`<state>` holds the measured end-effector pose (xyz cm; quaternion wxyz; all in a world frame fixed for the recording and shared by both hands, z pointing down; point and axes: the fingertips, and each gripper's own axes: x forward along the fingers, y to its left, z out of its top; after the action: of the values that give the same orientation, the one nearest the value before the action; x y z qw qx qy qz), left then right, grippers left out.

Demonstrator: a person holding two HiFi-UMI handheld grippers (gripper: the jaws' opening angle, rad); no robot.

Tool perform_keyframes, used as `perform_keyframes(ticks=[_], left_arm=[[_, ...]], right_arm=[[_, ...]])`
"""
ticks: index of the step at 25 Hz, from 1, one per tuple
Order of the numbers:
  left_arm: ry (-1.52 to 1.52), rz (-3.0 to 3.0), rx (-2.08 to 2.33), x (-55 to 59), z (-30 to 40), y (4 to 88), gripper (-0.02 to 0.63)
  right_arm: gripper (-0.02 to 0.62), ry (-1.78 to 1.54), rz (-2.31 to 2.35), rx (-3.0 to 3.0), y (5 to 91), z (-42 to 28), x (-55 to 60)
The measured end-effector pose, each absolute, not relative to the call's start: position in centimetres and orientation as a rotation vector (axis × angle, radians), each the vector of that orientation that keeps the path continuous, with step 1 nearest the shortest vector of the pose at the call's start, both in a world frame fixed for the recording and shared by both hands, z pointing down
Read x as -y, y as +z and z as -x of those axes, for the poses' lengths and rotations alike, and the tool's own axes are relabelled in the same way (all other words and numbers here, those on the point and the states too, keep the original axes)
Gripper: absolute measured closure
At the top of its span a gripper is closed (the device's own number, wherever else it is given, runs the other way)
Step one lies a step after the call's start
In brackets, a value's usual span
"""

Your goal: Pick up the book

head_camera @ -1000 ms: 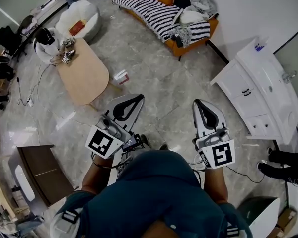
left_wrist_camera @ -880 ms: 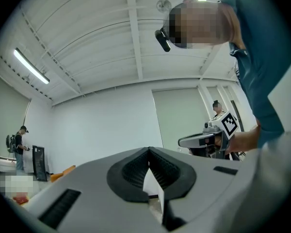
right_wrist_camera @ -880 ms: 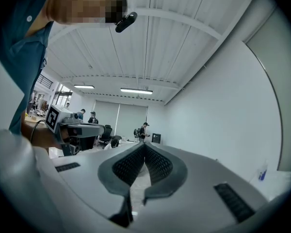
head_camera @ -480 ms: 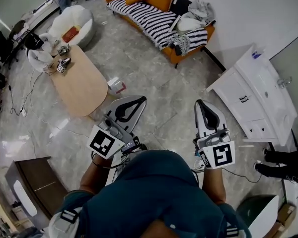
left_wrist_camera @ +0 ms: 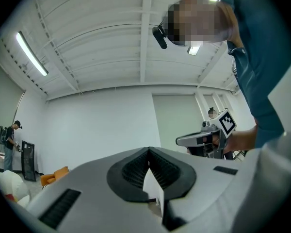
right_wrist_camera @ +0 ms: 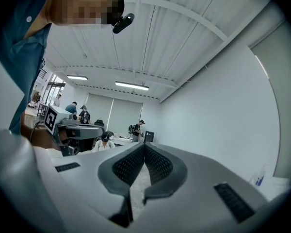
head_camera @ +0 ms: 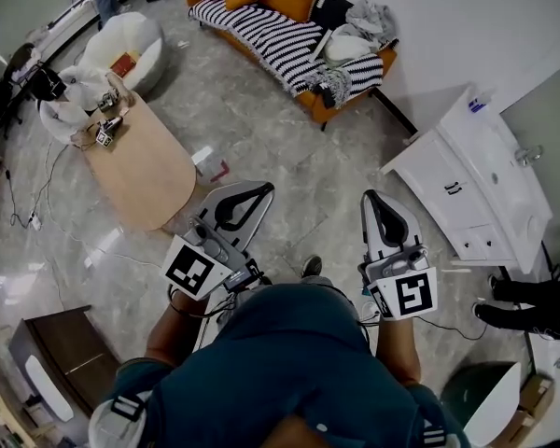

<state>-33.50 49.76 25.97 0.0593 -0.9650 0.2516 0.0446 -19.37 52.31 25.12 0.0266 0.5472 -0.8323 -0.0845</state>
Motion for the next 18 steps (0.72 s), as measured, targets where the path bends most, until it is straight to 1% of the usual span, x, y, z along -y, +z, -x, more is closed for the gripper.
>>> perform_keyframes(ticks=[7,18], left_arm=[[0.105,2.908,-0.829,-47.3,30.6,25.9,0.603],[0.037,2.869,-0.907,-43.0,22.4,26.4,0.603]], right_arm=[[0.583,-0.253,-1.634,2.621,25.3,16.3,-49.0],[0.583,-0.238,-1.544,2.715,26.2,8.7,-43.8]])
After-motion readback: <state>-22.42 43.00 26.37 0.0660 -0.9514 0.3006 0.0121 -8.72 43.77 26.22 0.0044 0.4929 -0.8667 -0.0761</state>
